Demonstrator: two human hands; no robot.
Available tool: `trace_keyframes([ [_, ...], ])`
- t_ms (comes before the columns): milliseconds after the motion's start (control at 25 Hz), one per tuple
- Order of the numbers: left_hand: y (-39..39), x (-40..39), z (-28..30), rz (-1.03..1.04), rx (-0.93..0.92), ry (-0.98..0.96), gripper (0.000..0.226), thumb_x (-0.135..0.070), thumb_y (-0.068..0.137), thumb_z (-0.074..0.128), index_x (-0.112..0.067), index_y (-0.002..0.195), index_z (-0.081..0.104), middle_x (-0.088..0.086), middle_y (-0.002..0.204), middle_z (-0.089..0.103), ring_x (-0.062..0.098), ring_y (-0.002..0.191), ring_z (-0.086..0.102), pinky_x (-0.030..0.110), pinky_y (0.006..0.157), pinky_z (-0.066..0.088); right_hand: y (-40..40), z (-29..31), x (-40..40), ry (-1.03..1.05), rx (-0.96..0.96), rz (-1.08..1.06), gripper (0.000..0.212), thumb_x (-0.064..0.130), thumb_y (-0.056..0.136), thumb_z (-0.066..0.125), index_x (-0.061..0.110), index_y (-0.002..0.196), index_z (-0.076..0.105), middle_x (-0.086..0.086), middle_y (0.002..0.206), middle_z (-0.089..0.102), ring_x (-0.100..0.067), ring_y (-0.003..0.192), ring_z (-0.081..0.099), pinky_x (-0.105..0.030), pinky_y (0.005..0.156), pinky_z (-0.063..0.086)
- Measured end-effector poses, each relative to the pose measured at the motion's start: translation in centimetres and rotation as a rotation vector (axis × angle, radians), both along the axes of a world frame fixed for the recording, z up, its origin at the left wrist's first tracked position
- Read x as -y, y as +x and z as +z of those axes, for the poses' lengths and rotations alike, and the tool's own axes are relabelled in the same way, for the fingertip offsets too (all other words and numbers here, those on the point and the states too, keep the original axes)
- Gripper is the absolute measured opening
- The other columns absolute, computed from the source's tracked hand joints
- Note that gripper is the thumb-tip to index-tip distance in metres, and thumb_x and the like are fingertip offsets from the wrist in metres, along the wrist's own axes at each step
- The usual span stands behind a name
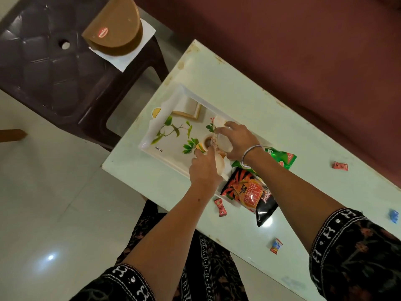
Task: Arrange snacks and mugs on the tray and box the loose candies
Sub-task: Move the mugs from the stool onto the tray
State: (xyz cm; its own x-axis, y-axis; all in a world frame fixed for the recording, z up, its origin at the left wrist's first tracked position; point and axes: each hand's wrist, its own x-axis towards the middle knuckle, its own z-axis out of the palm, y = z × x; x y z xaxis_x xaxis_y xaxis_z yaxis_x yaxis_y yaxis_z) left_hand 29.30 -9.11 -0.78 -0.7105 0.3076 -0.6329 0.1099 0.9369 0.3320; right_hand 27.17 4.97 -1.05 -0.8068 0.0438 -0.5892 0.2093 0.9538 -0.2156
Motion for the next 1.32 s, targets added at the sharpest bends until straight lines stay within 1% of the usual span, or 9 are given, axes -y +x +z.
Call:
trace_keyframes([
  [320, 0.9, 0.0, -0.3, -0.016, -0.045, 0.009, 0.089, -0.028, 0.068, 0.079, -0.022, 0.137, 0.024, 0.014, 0.132, 0.036, 0.030, 0.109, 0.050, 0.035, 0.083, 0.049, 0.4, -0.2, -0.1, -0.017, -0.025, 0.002, 0.080, 0.020, 0.070, 0.076, 0.030, 0.138, 0.036, -0.008, 0.149, 0.028, -0.035, 0.131, 0.031, -0.043, 0.096, 0.043],
  [440, 0.9, 0.0, 0.0, 0.005, -0.004, 0.005, 0.095, -0.031, 0.066, 0.081, -0.020, 0.139, 0.021, 0.015, 0.136, 0.033, 0.031, 0.115, 0.046, 0.037, 0.087, 0.048, 0.7, -0.1, -0.1, -0.031, -0.004, -0.005, 0.091, 0.018, 0.066, 0.080, 0.030, 0.141, 0.030, -0.009, 0.153, 0.021, -0.034, 0.137, 0.024, -0.045, 0.101, 0.041],
  [560, 0.4, 0.2, 0.8, 0.033, 0.027, 0.016, 0.106, -0.034, 0.061, 0.083, -0.015, 0.141, 0.017, 0.015, 0.138, 0.031, 0.031, 0.121, 0.041, 0.038, 0.090, 0.047, 1.3, 0.4, 0.0, -0.005, -0.028, -0.025, 0.096, 0.024, 0.065, 0.081, 0.030, 0.143, 0.024, -0.010, 0.154, 0.019, -0.031, 0.140, 0.021, -0.048, 0.102, 0.040],
  [640, -0.1, 0.9, 1.5, 0.055, 0.025, 0.050, 0.104, -0.028, 0.062, 0.083, -0.012, 0.141, 0.017, 0.015, 0.136, 0.033, 0.031, 0.122, 0.042, 0.039, 0.093, 0.046, 1.9, 0.7, 0.1, 0.021, -0.080, -0.059, 0.091, 0.030, 0.071, 0.076, 0.030, 0.144, 0.022, -0.010, 0.154, 0.020, -0.030, 0.140, 0.023, -0.048, 0.105, 0.037],
  [800, -1.6, 2.9, 3.4, 0.109, -0.050, 0.113, 0.080, -0.008, 0.073, 0.072, -0.006, 0.137, 0.023, 0.015, 0.130, 0.041, 0.029, 0.117, 0.048, 0.035, 0.092, 0.046, 2.6, 2.2, 1.1, 0.044, -0.180, -0.162, 0.073, 0.038, 0.084, 0.061, 0.024, 0.144, 0.023, -0.011, 0.155, 0.021, -0.031, 0.139, 0.027, -0.046, 0.108, 0.035],
  [920, -3.1, 4.8, 5.2, 0.198, -0.109, 0.185, 0.071, -0.012, 0.083, 0.061, -0.002, 0.140, 0.020, 0.017, 0.135, 0.042, 0.030, 0.121, 0.046, 0.036, 0.097, 0.043, 2.2, 4.1, 2.3, -0.008, -0.233, -0.231, 0.064, 0.038, 0.086, 0.058, 0.021, 0.142, 0.029, -0.011, 0.153, 0.026, -0.030, 0.138, 0.029, -0.044, 0.108, 0.034],
  [1080, -4.9, 8.7, 7.9, 0.355, -0.182, 0.309, 0.075, -0.021, 0.089, 0.054, -0.002, 0.146, 0.010, 0.016, 0.144, 0.040, 0.029, 0.130, 0.044, 0.038, 0.105, 0.039, 0.3, 7.3, 5.0, -0.171, -0.383, -0.400, 0.057, 0.035, 0.087, 0.058, 0.014, 0.137, 0.040, -0.011, 0.145, 0.040, -0.028, 0.133, 0.036, -0.037, 0.109, 0.031],
  [1200, -6.6, 11.9, 9.7, 0.431, -0.243, 0.392, 0.070, -0.021, 0.089, 0.056, -0.005, 0.145, 0.018, 0.014, 0.141, 0.045, 0.026, 0.130, 0.043, 0.035, 0.105, 0.035, -2.3, 9.8, 7.8, -0.286, -0.499, -0.524, 0.050, 0.034, 0.088, 0.058, 0.010, 0.131, 0.048, -0.011, 0.134, 0.051, -0.027, 0.125, 0.045, -0.032, 0.104, 0.033],
  [1320, -10.0, 14.7, 11.5, 0.457, -0.286, 0.440, 0.062, -0.020, 0.088, 0.057, -0.006, 0.141, 0.030, 0.012, 0.139, 0.047, 0.023, 0.129, 0.045, 0.032, 0.104, 0.035, -5.8, 11.8, 11.3, -0.433, -0.547, -0.645, 0.044, 0.035, 0.088, 0.059, 0.012, 0.125, 0.053, -0.009, 0.128, 0.056, -0.025, 0.120, 0.050, -0.033, 0.102, 0.038],
])
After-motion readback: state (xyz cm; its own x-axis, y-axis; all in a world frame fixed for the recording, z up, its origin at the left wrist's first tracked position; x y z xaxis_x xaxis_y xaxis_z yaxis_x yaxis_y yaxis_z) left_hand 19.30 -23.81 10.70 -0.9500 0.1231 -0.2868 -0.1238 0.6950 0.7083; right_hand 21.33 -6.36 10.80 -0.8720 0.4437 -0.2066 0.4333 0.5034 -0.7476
